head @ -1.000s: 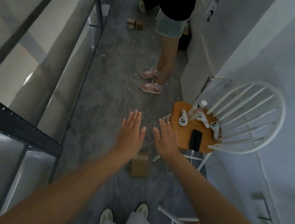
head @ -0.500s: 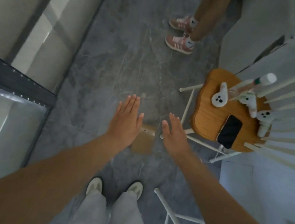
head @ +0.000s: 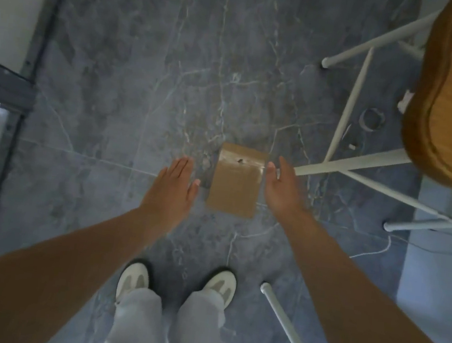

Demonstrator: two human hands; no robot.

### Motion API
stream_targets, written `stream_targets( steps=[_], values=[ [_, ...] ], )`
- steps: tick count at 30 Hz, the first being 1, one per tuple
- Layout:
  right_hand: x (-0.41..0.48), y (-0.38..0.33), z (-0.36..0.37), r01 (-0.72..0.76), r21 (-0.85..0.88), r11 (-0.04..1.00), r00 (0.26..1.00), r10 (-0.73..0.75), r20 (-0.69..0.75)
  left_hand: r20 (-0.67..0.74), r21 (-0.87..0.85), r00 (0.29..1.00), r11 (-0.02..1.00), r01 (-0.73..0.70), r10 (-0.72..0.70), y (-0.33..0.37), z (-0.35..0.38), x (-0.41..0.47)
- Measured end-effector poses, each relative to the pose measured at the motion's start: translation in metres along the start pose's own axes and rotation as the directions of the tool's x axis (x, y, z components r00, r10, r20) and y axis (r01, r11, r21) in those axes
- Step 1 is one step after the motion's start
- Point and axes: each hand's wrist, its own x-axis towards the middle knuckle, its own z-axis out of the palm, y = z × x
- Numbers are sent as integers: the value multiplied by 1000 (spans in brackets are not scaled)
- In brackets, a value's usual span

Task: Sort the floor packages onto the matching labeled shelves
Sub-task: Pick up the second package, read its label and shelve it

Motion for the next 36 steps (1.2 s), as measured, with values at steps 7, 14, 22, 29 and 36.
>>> stream_targets(
  steps=[7, 14, 22, 29, 36],
  values=[
    [73, 55, 57, -42, 100, 994, 999, 43, -13, 105, -562, 959, 780, 274, -262, 4, 75, 90],
    [107, 90, 96, -253, 237, 938, 967, 249, 45, 272, -742, 904, 526, 415, -329, 6, 125, 124],
    [68, 62, 96, -261, 346, 901, 965, 239, 107, 504, -799, 807, 190, 571, -308, -11, 118, 105],
    [-25, -30, 51, -184, 358, 915, 981, 148, 127, 428, -832, 840, 217, 510, -333, 0, -1, 22],
    [-146, -156, -26, -37, 342, 939, 994, 0, 106, 163, -905, 915, 312, 288, -370, 19, -153, -73]
  ],
)
